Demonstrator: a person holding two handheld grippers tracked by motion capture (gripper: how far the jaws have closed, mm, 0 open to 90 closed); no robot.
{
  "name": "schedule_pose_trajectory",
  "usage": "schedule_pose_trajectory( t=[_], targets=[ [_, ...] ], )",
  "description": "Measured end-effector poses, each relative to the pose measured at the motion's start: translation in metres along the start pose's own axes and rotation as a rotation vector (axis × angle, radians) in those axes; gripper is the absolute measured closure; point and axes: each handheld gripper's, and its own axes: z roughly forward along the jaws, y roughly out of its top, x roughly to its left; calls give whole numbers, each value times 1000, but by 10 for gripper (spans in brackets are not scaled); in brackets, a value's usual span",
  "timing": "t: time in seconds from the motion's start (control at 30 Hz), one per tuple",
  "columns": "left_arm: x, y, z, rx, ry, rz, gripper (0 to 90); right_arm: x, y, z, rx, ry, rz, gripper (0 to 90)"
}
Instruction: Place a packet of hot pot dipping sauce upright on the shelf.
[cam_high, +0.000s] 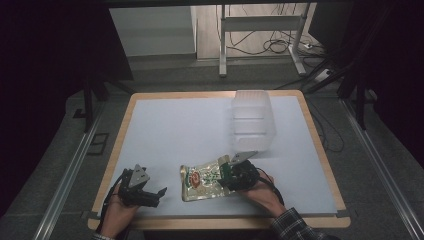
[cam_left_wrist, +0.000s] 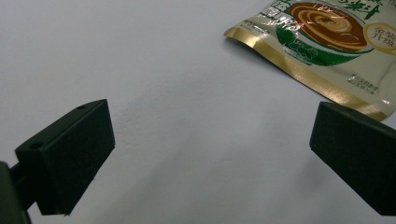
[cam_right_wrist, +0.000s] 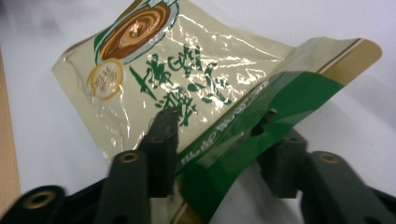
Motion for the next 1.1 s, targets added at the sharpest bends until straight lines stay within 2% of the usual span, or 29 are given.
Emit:
schedule_pose_trajectory(
  t=[0.03,0.13,0.2,0.3,0.37,0.43,0.57,0.8,1.1],
  targets=[
    [0,0,0,1,1,1,0,0,0,0,0,0,0,565],
    [0,0,0,3,5,5,1,-1,3,2,7,-17,-14,666],
    [0,0,0,2,7,5,2,-2,5,3,13,-28,-1,731],
    [0,0,0,-1,11,4,2,-3,6,3,8,-16,11,851],
    [1,0,-1,-5,11,0,2,-2,8,3,4,-14,10,888],
    [1,0,-1,-9,12,-4,2,-1,8,3,9,-21,3,891],
    [1,0,-2,-9,13,-5,2,-1,10,0,1,-17,28,892],
    [2,0,-2,-11,15,-7,2,0,20,-14,-56,6,61,892],
    [2,0,-1,-11,14,-5,1,6,37,-29,-94,7,23,891]
  ],
)
